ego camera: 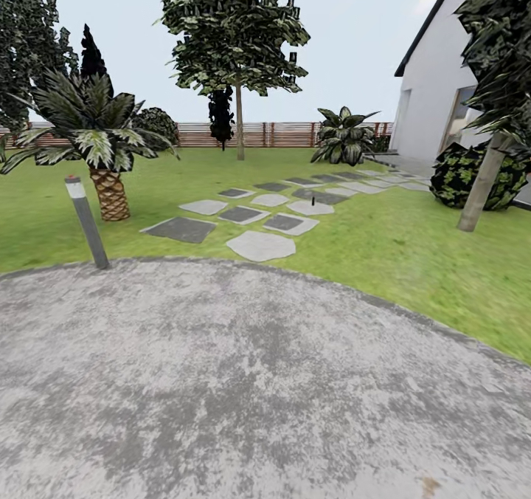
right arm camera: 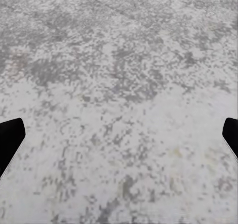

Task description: In the garden, pick up the pesticide atomizer on the floor and spray pesticide onto both trees until each tree trunk is fully covered.

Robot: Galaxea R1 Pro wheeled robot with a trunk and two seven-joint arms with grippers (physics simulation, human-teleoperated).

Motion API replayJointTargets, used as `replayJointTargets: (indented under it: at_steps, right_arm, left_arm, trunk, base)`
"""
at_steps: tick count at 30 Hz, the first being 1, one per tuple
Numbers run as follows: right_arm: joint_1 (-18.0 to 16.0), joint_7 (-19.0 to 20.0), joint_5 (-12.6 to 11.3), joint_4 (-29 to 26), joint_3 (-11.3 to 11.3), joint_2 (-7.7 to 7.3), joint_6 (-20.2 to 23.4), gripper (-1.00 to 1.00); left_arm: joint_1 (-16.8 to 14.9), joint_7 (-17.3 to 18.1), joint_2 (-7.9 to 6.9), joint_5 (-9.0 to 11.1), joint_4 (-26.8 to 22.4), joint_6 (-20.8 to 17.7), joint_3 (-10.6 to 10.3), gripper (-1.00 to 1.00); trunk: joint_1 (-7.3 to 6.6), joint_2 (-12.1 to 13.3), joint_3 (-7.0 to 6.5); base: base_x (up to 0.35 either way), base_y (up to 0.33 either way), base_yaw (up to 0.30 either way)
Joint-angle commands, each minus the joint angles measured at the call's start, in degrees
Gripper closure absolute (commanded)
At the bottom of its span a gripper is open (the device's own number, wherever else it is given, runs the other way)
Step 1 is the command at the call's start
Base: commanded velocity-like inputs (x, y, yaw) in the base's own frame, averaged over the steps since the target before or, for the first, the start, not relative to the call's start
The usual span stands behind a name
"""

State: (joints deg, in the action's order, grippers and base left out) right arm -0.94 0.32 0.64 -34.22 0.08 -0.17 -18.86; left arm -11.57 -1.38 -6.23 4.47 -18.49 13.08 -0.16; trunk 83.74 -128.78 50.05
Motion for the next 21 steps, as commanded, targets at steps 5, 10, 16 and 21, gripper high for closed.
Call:
replayJointTargets:
  at_steps: [5, 10, 16, 21]
  right_arm:
    - [-0.03, 0.03, 0.06, 0.03, 0.01, -0.01, -0.15, -1.0]
    - [-0.03, 0.03, 0.06, 0.03, 0.01, -0.01, -0.14, -1.0]
    - [-0.03, 0.03, 0.06, 0.48, 0.01, -0.01, -0.17, -1.0]
    - [-0.03, -0.01, 0.06, 1.19, 0.01, -0.01, -0.21, -1.0]
  left_arm:
    - [-0.03, -0.02, -0.01, 0.46, 0.04, 0.14, -0.1, -1.0]
    - [-0.03, -0.02, -0.01, 0.45, 0.04, 0.11, -0.1, -1.0]
    - [-0.03, -0.02, -0.01, 0.45, 0.04, 0.1, -0.1, -1.0]
    - [-0.03, -0.02, -0.01, 0.45, 0.04, 0.1, -0.1, -1.0]
  trunk:
    - [0.02, -0.02, 0.05]
    - [0.02, -0.02, 0.05]
    - [0.02, -0.02, 0.05]
    - [0.02, -0.02, 0.05]
  base:
    - [0.34, 0.0, 0.0]
    - [0.34, 0.0, 0.0]
    - [0.34, 0.0, 0.0]
    - [0.34, 0.0, 0.0]
